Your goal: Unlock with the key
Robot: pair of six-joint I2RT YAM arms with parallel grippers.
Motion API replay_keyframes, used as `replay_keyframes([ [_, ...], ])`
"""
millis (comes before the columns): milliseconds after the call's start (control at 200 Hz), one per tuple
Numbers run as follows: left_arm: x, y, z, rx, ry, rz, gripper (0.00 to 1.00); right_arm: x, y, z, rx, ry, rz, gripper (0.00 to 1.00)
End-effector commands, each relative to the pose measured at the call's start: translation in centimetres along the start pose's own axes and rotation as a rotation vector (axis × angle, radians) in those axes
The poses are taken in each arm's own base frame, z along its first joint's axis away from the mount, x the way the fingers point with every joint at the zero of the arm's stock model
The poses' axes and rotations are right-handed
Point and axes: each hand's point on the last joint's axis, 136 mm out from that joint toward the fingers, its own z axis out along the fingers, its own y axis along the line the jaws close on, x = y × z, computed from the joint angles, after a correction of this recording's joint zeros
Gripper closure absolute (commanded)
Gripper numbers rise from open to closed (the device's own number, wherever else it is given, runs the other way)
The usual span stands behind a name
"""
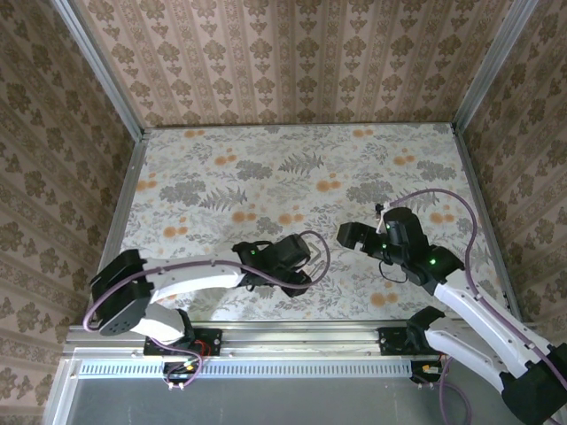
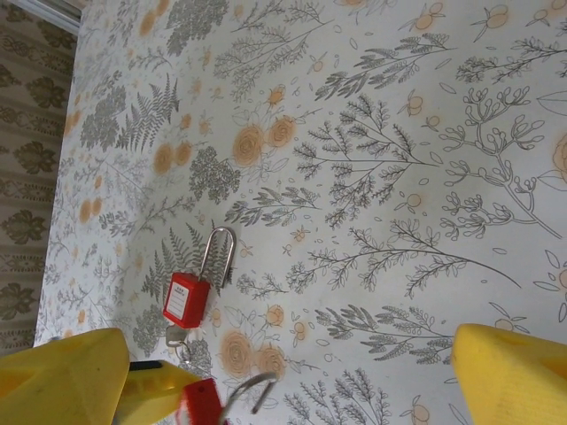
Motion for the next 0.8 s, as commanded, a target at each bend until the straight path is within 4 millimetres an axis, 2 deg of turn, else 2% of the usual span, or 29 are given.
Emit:
replay_keyframes([
  [0, -1.4, -1.7, 1.1, 0.102, 0.012, -0.1, 1.0, 0.5, -1.3, -0.3, 0.041, -0.001, -0.017, 0.05],
  [135, -1.8, -1.2, 2.1, 0.126, 0.051, -0.175, 1.0, 0.5, -1.6, -0.6, 0.048, 0.0, -0.026, 0.04],
  [485, -1.2, 2.2, 4.6, 0.089, 0.192, -0.323, 1.0, 1.4, -2.5, -0.6, 0.045, 0.0, -0.02, 0.03],
  [795, -1.1, 4.7, 5.4, 0.02, 0.275, -0.384, 1.0, 1.7, -2.0, -0.8, -0.002, 0.001, -0.003, 0.02],
])
